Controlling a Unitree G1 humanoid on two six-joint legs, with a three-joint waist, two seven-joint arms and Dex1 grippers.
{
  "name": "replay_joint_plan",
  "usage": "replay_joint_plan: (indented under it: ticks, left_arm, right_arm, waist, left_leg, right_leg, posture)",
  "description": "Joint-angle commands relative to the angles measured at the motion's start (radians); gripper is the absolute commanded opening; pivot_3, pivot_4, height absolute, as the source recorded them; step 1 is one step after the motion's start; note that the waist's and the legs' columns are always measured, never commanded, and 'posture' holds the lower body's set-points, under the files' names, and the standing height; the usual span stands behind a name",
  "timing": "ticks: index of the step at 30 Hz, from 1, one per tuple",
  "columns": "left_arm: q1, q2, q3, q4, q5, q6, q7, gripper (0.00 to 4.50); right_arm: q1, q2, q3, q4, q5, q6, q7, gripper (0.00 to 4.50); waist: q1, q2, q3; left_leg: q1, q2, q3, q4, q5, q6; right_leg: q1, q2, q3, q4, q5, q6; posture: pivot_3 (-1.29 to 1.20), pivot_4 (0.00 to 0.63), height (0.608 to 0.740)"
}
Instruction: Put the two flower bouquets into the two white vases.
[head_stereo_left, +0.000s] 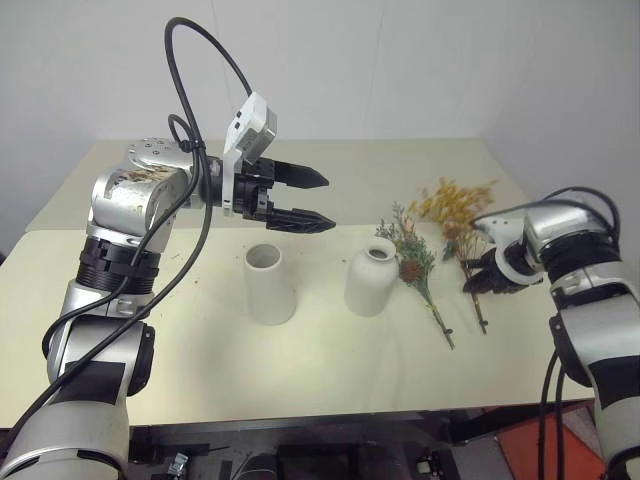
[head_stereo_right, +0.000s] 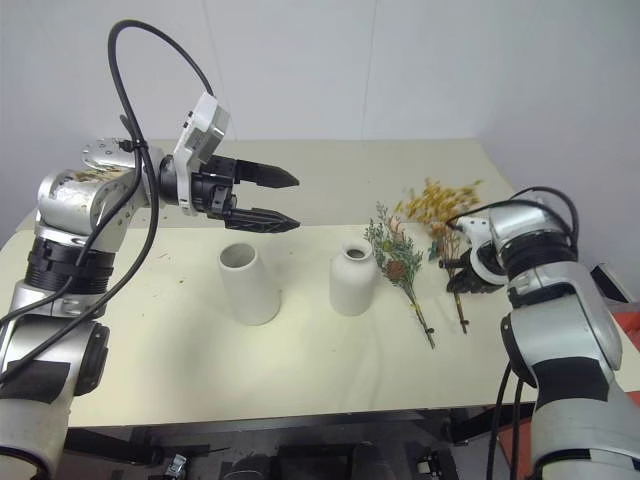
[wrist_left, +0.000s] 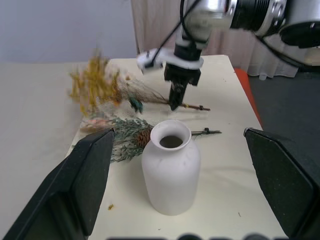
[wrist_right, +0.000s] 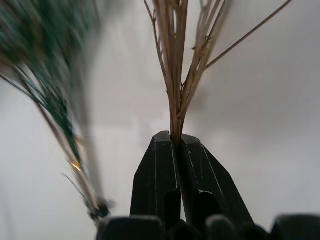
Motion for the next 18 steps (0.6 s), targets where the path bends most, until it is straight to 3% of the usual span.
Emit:
replay_joint_plan:
  ticks: [1,7,11,18]
  left_arm:
    - [-0.021,0.031,0.047,0.007,0.007,-0.022,0.002,4.5]
    - [-0.009,0.109,0.062,0.024,0.028,-0.041,-0.03,4.5]
    - [0.023,0.17,0.09,0.008,0.03,-0.062,-0.041,4.5]
    - [0.131,0.271,0.187,-0.07,-0.009,-0.087,-0.067,4.5]
  right_arm:
    - [-0.045,-0.042,-0.167,-0.02,0.017,0.0,-0.114,0.03]
    - [0.002,0.003,-0.521,-0.323,0.115,-0.188,-0.32,0.03]
    - [0.133,0.137,-0.602,-0.692,0.224,-0.358,-0.314,0.03]
    - [0.172,0.332,-0.586,-0.9,0.389,-0.451,-0.26,0.03]
  waist:
    - [0.0,0.0,0.0]
    - [-0.008,0.003,0.002]
    - [-0.016,0.003,0.002]
    - [-0.021,0.004,0.002]
  left_leg:
    - [0.0,0.0,0.0,0.0,0.0,0.0]
    - [-0.001,0.0,0.0,0.0,0.0,0.0]
    - [-0.001,0.001,-0.001,-0.001,0.0,0.0]
    - [-0.003,0.001,-0.001,0.0,0.0,0.0]
  right_leg:
    - [0.0,0.0,0.0,0.0,0.0,0.0]
    - [-0.001,0.0,0.001,0.0,-0.001,0.003]
    - [-0.002,0.001,0.001,0.001,-0.003,0.006]
    - [-0.003,0.001,0.0,0.001,0.001,0.0]
  posture:
    - [0.0,0.15,0.74]
    - [0.0,0.15,0.74]
    - [0.0,0.15,0.74]
    - [0.0,0.15,0.74]
